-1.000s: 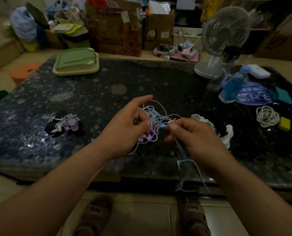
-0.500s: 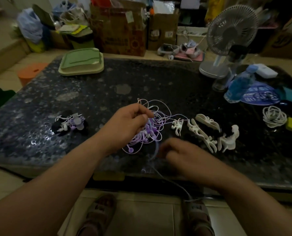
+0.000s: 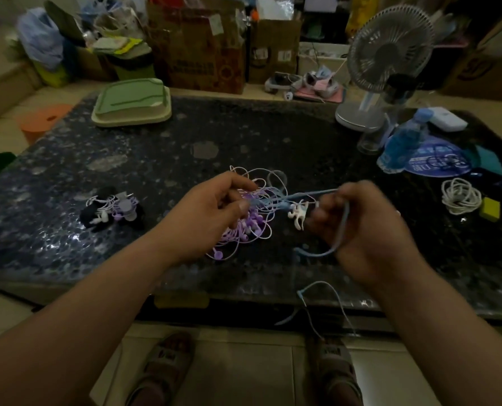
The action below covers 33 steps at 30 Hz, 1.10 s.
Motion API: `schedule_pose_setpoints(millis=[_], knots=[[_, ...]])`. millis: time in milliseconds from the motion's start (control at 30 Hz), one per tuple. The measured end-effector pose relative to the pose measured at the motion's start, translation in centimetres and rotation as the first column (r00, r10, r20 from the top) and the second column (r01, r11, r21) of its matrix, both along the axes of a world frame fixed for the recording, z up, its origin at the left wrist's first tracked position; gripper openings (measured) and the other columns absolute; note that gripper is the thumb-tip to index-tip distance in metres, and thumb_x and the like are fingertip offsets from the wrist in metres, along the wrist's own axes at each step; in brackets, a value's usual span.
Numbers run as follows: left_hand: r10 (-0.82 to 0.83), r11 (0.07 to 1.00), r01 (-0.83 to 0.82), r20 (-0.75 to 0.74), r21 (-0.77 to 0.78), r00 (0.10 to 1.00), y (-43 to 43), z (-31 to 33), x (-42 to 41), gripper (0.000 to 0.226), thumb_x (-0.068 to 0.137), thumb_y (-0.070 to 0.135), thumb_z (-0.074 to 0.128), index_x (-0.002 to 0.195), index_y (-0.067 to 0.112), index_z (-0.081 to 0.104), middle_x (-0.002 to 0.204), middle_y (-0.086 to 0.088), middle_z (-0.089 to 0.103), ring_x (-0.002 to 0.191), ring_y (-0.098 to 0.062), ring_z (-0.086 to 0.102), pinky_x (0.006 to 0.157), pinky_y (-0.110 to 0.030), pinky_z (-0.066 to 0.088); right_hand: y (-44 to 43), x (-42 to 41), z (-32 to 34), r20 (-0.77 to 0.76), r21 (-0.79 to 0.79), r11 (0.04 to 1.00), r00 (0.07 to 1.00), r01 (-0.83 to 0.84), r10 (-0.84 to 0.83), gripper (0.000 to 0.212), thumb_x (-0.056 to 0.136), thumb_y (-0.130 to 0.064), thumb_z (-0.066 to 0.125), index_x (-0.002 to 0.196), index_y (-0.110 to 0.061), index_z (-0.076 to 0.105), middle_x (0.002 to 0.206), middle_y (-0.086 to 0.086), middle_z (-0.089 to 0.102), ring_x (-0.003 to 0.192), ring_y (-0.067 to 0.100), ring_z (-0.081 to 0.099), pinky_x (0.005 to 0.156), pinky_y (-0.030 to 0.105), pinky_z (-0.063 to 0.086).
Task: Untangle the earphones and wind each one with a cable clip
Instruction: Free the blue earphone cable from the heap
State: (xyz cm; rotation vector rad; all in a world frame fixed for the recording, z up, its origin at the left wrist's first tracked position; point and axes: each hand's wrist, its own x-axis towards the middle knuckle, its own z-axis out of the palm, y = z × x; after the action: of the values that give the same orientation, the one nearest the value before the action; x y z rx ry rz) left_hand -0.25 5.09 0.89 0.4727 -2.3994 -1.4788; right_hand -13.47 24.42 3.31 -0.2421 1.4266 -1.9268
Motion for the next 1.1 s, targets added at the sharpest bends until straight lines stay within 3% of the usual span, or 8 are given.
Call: schedule_pose_setpoints(millis=[100, 233, 400, 533, 667, 767, 933, 1100], knots=[[0.115, 0.993, -0.114, 0.055, -0.022, 0.992, -0.2, -0.4, -0.4, 0.015, 0.107, 0.019, 0.057, 0.098, 0.025, 0.068, 0.068, 0.011, 0.062, 0.061, -0.01, 0.051, 0.057, -0.027, 0.046, 0.6, -0.5, 0.5, 0.019, -0.061, 0.996, 0.998, -0.063, 0.064, 0.035, 0.097, -0.015, 0.039, 0.063, -0.019, 0.04, 0.06, 0.001, 0.033, 0.045, 0.011, 0.021, 0.042, 0.025, 0.015], [0.266, 0.941, -0.273, 0.063, 0.198, 0.962, -0.5, -0.4, -0.8, 0.022, 0.109, 0.02, 0.053, 0.09, 0.017, 0.064, 0.075, -0.001, 0.058, 0.065, -0.014, 0.05, 0.056, -0.027, 0.045, 0.2, 0.5, -0.6, -0.162, 0.192, 0.941, 0.937, -0.279, 0.311, 0.044, 0.104, -0.03, 0.049, 0.062, -0.023, 0.039, 0.056, -0.001, 0.026, 0.046, 0.014, 0.018, 0.044, 0.026, 0.014], [0.315, 0.737, -0.225, -0.029, 0.637, 0.949, -0.6, 0.6, -1.2, 0.02, 0.11, 0.017, 0.048, 0.1, 0.01, 0.065, 0.081, -0.003, 0.067, 0.065, -0.014, 0.058, 0.056, -0.027, 0.047, 1.0, 1.1, -1.1, -0.166, 0.629, 0.485, 0.504, -0.608, 0.847, 0.039, 0.104, -0.039, 0.057, 0.07, -0.022, 0.063, 0.066, 0.0, 0.066, 0.056, 0.014, 0.057, 0.058, 0.029, 0.047], [0.282, 0.716, -0.164, -0.066, 0.679, 0.957, -0.2, 1.0, -1.3, 0.019, 0.11, 0.016, 0.048, 0.106, 0.007, 0.064, 0.078, -0.004, 0.067, 0.066, -0.015, 0.06, 0.057, -0.025, 0.051, 0.8, 1.8, -2.8, -0.194, 0.903, 0.259, 0.212, -0.343, 0.958, 0.043, 0.095, -0.065, 0.057, 0.113, -0.028, 0.069, 0.105, -0.006, 0.075, 0.09, 0.002, 0.069, 0.089, 0.032, 0.058], [0.16, 0.677, -0.022, -0.118, 0.736, 0.98, 1.1, 1.5, -1.4, 0.021, 0.11, 0.016, 0.045, 0.113, 0.004, 0.063, 0.1, -0.013, 0.076, 0.086, -0.022, 0.072, 0.073, -0.029, 0.06, -0.4, 2.2, -2.8, -0.4, 0.77, 0.594, 0.551, -0.232, 0.733, 0.064, 0.091, -0.069, 0.06, 0.145, -0.036, 0.049, 0.141, -0.015, 0.058, 0.123, 0.003, 0.058, 0.106, 0.033, 0.049], [0.093, 0.566, 0.093, -0.175, 0.819, 0.98, 2.6, 2.2, -1.4, 0.023, 0.111, 0.013, 0.039, 0.119, 0.001, 0.057, 0.12, -0.021, 0.074, 0.109, -0.031, 0.074, 0.087, -0.037, 0.063, -1.1, 2.0, -2.1, -0.487, 0.511, 0.811, 0.682, -0.283, 0.545, 0.047, 0.093, -0.056, 0.069, 0.137, -0.043, 0.055, 0.134, -0.021, 0.065, 0.122, -0.004, 0.061, 0.108, 0.036, 0.05], [0.078, 0.539, 0.112, -0.182, 0.835, 0.98, 3.9, 2.5, -1.4, 0.014, 0.11, 0.011, 0.041, 0.114, 0.004, 0.053, 0.123, -0.022, 0.073, 0.115, -0.033, 0.072, 0.092, -0.039, 0.062, -1.4, 2.9, -1.6, -0.326, 0.333, 0.795, 0.73, -0.506, 0.601, 0.027, 0.102, -0.034, 0.063, 0.118, -0.013, 0.069, 0.098, 0.001, 0.078, 0.096, 0.02, 0.075, 0.093, 0.04, 0.057], [0.17, 0.876, -0.165, 0.029, 0.453, 0.985, 1.6, 1.3, -1.1, 0.014, 0.11, 0.017, 0.049, 0.104, 0.007, 0.056, 0.091, -0.012, 0.078, 0.076, -0.025, 0.075, 0.063, -0.03, 0.059, -0.4, 1.9, -0.8, -0.307, 0.455, 0.826, 0.812, -0.333, 0.497, 0.036, 0.102, -0.041, 0.058, 0.075, -0.017, 0.064, 0.055, -0.006, 0.042, 0.048, 0.01, 0.035, 0.047, 0.024, 0.031]])
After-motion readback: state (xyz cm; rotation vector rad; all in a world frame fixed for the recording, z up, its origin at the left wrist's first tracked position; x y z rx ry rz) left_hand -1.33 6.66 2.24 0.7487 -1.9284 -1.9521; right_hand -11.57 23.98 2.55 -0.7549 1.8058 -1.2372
